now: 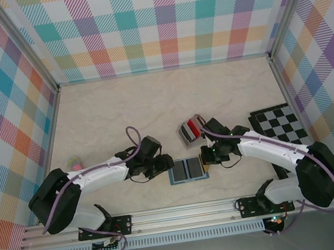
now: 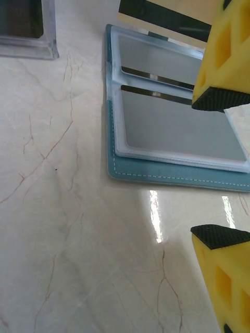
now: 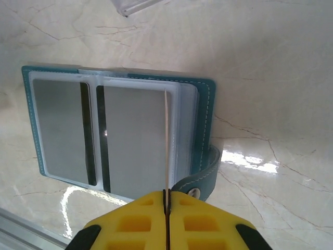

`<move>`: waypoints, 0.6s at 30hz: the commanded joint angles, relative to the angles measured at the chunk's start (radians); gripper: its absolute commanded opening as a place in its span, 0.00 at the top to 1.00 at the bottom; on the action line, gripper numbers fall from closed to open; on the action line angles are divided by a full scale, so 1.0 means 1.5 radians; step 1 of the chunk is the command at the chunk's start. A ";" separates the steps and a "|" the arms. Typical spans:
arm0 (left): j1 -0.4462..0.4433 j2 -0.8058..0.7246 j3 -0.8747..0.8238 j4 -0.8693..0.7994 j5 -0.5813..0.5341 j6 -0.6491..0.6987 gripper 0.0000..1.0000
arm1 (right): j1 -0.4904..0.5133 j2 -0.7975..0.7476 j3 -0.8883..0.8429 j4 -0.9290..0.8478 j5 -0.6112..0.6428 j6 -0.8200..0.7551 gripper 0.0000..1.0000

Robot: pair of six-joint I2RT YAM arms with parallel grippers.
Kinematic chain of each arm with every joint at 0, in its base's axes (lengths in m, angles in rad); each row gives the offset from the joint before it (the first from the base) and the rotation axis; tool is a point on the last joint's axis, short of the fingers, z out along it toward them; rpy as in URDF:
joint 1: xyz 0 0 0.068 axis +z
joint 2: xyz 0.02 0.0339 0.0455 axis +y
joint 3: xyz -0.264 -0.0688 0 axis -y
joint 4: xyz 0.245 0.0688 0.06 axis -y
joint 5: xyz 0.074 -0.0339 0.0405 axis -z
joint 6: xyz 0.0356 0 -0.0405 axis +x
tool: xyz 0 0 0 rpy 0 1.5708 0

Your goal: Put the credit cards into the card holder

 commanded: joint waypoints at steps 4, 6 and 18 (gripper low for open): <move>-0.013 0.030 0.004 0.021 0.002 0.008 0.42 | 0.003 0.014 -0.011 0.014 0.013 0.010 0.93; -0.015 0.040 0.004 0.028 0.004 0.008 0.43 | 0.003 0.020 -0.014 0.018 0.014 0.014 0.93; -0.025 0.089 0.005 0.057 0.016 0.006 0.53 | 0.003 0.037 -0.022 0.052 -0.012 0.033 0.93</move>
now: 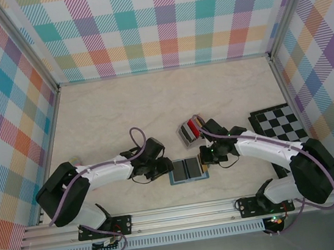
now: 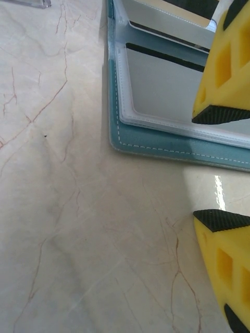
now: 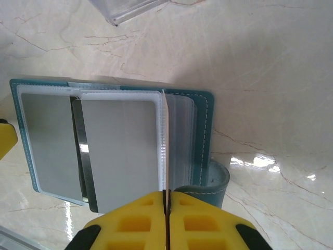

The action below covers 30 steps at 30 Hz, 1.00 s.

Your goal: Put the credit cards into the card holder

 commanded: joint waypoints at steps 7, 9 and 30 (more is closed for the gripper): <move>-0.021 0.048 0.003 0.050 0.017 0.002 0.56 | 0.002 -0.016 -0.022 0.041 -0.043 0.041 0.93; -0.022 0.049 0.003 0.049 0.016 0.002 0.57 | 0.002 -0.032 -0.021 0.035 -0.038 0.046 0.92; -0.025 0.062 0.012 0.050 0.018 0.002 0.60 | -0.010 -0.036 -0.029 -0.007 0.018 0.024 0.91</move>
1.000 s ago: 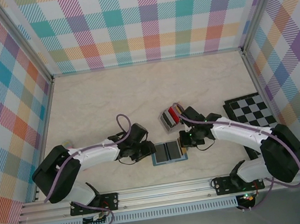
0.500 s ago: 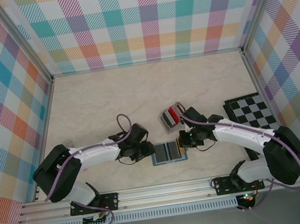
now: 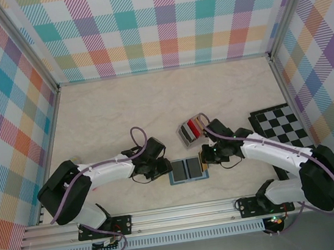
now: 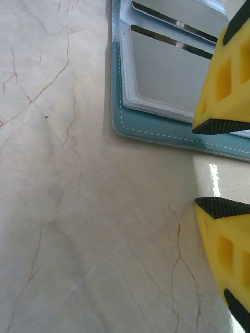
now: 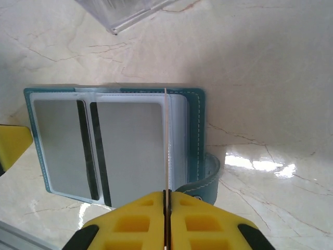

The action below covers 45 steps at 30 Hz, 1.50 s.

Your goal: Put the credit cards into the card holder

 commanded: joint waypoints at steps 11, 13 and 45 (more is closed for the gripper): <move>-0.026 0.056 0.000 0.078 0.031 0.003 0.60 | -0.004 0.036 -0.024 0.017 -0.004 -0.023 0.91; -0.026 0.057 0.000 0.078 0.032 0.003 0.60 | -0.004 0.034 -0.024 0.021 -0.011 -0.025 0.92; -0.028 0.062 0.003 0.079 0.031 0.003 0.62 | -0.003 0.012 -0.022 0.003 0.009 -0.035 0.92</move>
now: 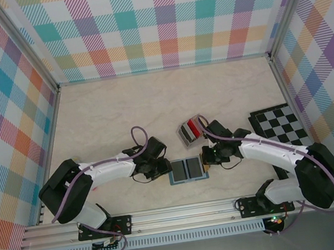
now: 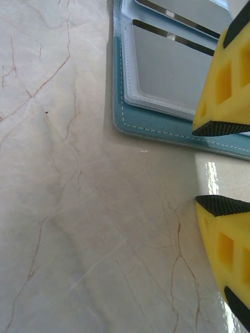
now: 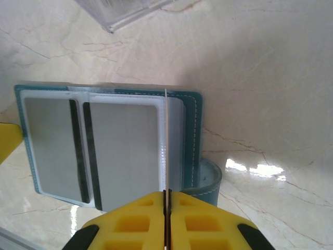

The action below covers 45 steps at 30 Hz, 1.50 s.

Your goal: Put the credit cards into the card holder

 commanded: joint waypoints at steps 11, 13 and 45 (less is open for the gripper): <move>-0.026 0.053 -0.011 0.095 0.034 0.004 0.62 | -0.001 -0.042 0.005 -0.013 -0.012 -0.011 0.91; -0.027 0.053 -0.011 0.095 0.033 0.002 0.62 | -0.001 -0.024 -0.001 -0.011 -0.011 -0.008 0.91; -0.026 0.053 -0.007 0.097 0.036 0.002 0.63 | -0.001 -0.073 0.018 0.022 -0.085 0.014 0.89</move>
